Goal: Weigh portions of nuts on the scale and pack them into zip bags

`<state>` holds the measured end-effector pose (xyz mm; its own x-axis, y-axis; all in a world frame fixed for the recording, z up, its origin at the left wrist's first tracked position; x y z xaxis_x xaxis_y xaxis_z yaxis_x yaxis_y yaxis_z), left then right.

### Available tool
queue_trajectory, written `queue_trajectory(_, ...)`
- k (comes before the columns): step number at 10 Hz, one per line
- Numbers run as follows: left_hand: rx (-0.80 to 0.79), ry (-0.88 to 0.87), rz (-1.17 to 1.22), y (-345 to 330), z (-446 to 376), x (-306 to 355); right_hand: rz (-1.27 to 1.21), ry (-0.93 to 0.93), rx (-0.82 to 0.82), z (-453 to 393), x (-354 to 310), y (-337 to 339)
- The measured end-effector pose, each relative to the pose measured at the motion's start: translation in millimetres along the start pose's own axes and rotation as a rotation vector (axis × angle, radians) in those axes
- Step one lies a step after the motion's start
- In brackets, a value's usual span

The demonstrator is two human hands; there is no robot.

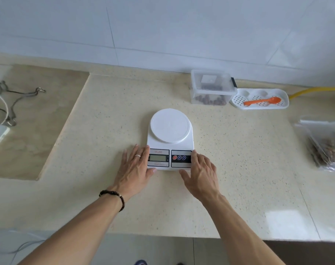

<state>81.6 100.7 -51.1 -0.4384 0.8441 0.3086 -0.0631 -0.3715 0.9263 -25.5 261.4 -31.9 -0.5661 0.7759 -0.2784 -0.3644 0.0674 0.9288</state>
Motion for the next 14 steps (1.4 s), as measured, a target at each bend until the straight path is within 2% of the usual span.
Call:
queue_trajectory(6, -0.020, 0.103, 0.017, 43, -139, -26, 0.001, 0.067, -0.029, -153, -6, 38)
queue_trajectory(12, -0.007, 0.044, 0.038, 46, -171, -35, -0.039, 0.020, -0.029, -176, -8, 42)
queue_trajectory(14, 0.077, 0.023, -0.077, 62, -162, -29, -0.124, -0.026, 0.017, -168, 6, 49)
Point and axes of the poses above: each hand's wrist, its own z-axis away from the middle knuckle, its own y-axis out of the back of the hand, x = y × z, the point moved 8 cm from there along -z, towards the middle knuckle, and after that the axes turned 5 degrees about -x, right-handed, at the moved point
